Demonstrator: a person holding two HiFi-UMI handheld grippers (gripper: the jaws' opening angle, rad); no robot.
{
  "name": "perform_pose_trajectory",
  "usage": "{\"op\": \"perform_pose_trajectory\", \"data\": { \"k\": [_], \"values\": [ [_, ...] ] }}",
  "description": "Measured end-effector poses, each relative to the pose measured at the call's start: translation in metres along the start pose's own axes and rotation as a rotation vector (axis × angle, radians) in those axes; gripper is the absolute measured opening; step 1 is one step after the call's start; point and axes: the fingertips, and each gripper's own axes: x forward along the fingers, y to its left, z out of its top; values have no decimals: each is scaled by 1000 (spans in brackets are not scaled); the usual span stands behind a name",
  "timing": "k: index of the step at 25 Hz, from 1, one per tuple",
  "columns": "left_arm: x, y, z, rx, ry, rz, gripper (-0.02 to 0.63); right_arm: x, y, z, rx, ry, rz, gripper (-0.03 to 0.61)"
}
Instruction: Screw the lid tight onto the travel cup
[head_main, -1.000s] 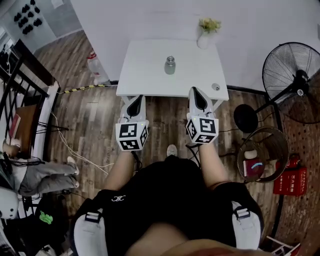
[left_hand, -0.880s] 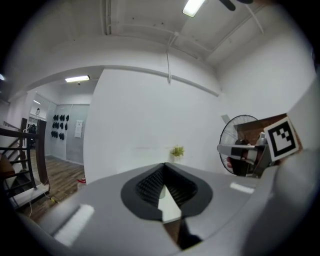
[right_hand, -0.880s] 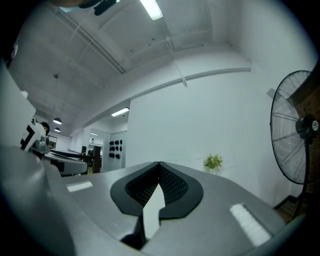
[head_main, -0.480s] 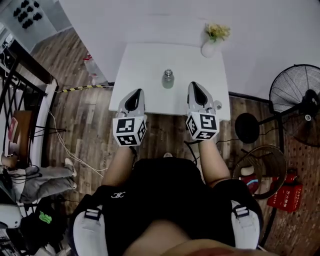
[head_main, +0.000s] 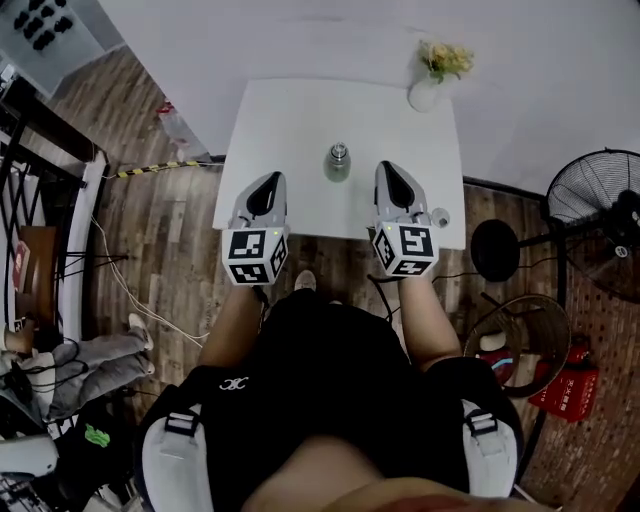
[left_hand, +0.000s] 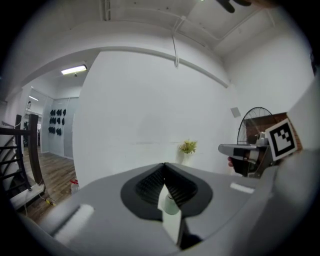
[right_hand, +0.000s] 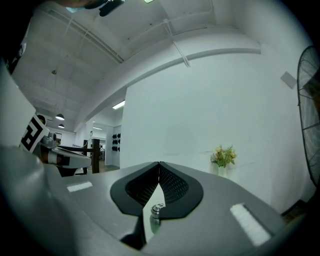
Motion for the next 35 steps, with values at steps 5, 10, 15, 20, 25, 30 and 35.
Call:
{"op": "perform_pose_trajectory", "data": {
  "k": [5, 10, 15, 20, 25, 30, 35],
  "values": [
    [32, 11, 0, 13, -28, -64, 57, 26, -6, -4, 12, 0, 62, 99],
    [60, 10, -18, -6, 13, -193, 178, 49, -1, -29, 11, 78, 140, 203],
    [82, 5, -59, 32, 85, -271, 192, 67, 0, -62, 32, 165, 164, 212],
    [98, 2, -101, 60, 148, -325, 192, 86, 3, -90, 21, 236, 172, 212],
    [113, -8, -124, 65, 192, -400, 192, 101, 5, -122, -10, 321, 167, 213],
    [139, -20, -146, 55, 222, -484, 234, 114, 3, -150, -26, 399, 174, 213],
    [170, -27, -178, 81, 288, -578, 290, 134, 0, -177, -36, 469, 179, 213]
  ]
}}
